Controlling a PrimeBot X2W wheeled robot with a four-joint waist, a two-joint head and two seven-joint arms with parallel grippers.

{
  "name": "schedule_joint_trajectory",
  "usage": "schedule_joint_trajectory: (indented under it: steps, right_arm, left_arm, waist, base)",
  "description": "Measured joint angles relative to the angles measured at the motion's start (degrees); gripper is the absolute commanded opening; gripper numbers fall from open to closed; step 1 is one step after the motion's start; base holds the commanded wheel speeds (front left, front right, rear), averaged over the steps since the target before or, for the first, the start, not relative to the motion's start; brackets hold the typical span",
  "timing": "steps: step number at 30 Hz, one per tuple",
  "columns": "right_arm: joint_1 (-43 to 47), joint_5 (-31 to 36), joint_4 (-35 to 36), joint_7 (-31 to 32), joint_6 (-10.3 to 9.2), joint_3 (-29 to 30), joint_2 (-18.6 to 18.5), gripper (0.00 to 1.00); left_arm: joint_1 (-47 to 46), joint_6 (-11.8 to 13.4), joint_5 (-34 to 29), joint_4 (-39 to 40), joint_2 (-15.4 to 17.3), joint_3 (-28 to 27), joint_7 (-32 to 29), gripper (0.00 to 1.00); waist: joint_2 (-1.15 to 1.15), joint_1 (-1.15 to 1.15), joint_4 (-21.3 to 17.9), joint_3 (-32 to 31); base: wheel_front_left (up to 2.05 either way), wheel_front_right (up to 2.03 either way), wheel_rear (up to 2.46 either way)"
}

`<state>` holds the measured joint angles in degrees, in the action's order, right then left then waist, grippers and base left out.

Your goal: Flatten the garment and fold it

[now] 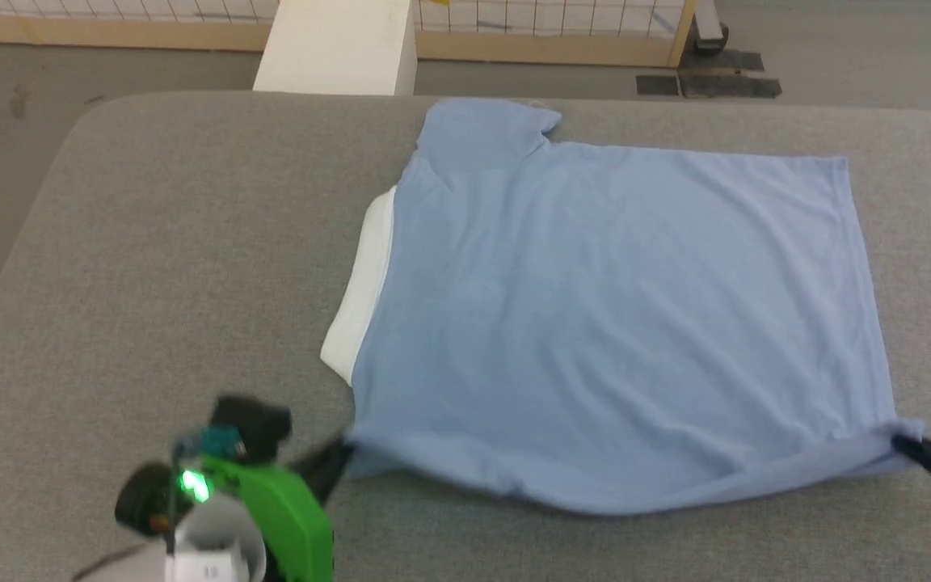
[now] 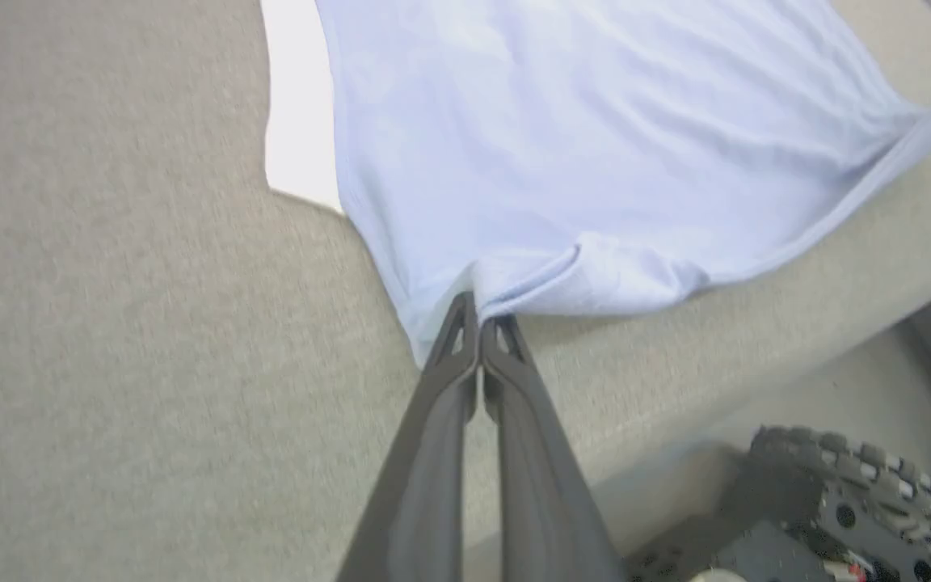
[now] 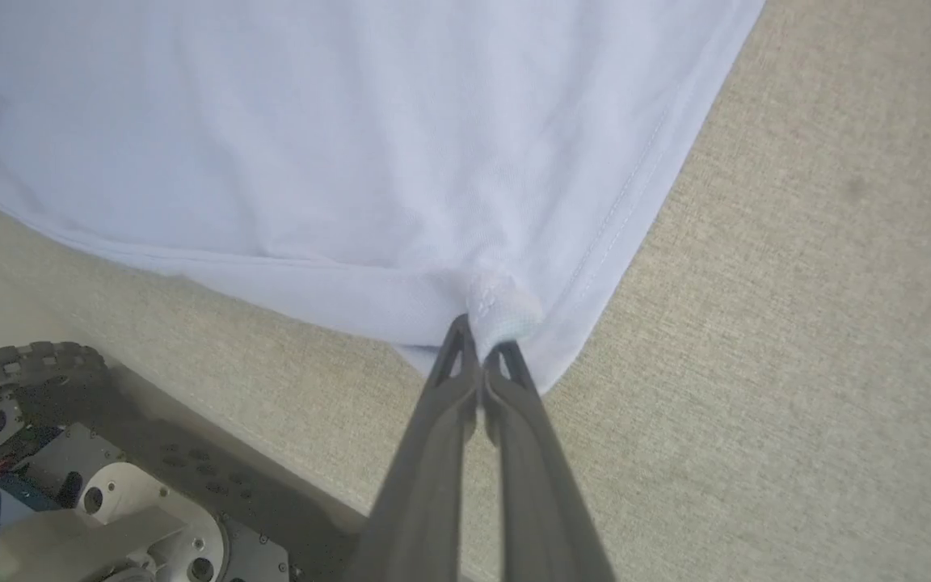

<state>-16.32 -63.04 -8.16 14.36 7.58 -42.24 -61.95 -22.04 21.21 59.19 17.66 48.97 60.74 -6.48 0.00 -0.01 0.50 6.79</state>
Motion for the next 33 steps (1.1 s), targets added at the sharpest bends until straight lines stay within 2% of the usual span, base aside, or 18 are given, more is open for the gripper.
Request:
schedule_joint_trajectory:
  steps: [7,11,15,20,24,29,33]
  right_arm:
    - [0.3,0.5,0.7,-3.0,0.00,9.3,3.0,0.00]
    - [0.8,1.9,0.5,-3.5,0.00,14.2,5.7,0.00]
    - [0.8,6.3,0.3,-2.4,0.00,18.6,9.0,0.00]
    - [-1.4,13.7,-0.4,1.5,0.00,23.2,14.3,0.00]
    - [-3.7,19.4,-1.3,3.6,0.00,27.8,18.1,0.00]
    - [-5.1,24.7,-1.8,6.1,0.00,31.9,21.9,0.00]
    - [-5.5,28.2,-2.5,7.0,0.00,34.4,24.6,0.00]
  left_arm:
    - [-5.1,6.2,0.3,-4.7,-6.9,-8.4,8.1,0.00]
    - [-7.3,7.9,0.0,-6.5,-9.7,-10.1,9.8,0.00]
    - [-10.5,6.9,-1.0,-8.4,-10.2,-9.5,8.9,0.00]
    - [-14.9,2.6,-2.9,-11.9,-9.8,-7.6,6.0,0.00]
    - [-18.0,0.4,-3.7,-14.2,-9.8,-7.5,5.5,0.00]
    - [-20.6,-0.3,-3.7,-17.6,-10.6,-8.4,5.6,0.00]
    - [-21.1,-0.3,-3.7,-20.6,-12.5,-8.7,6.2,0.00]
  waist:
    - [0.00,0.00,-0.5,3.2]
    - [0.00,0.00,-0.8,5.2]
    - [0.00,0.00,-1.1,7.7]
    - [0.00,0.01,-1.6,11.1]
    - [0.00,0.01,-2.0,13.9]
    - [0.00,0.01,-2.3,16.7]
    - [0.00,0.01,-2.5,18.4]
  base:
    - [0.00,0.00,0.00]
    - [0.00,0.00,0.00]
    - [0.00,0.00,0.00]
    - [0.00,0.00,0.00]
    - [0.00,0.00,0.00]
    - [0.00,0.00,0.00]
    - [0.00,0.00,0.00]
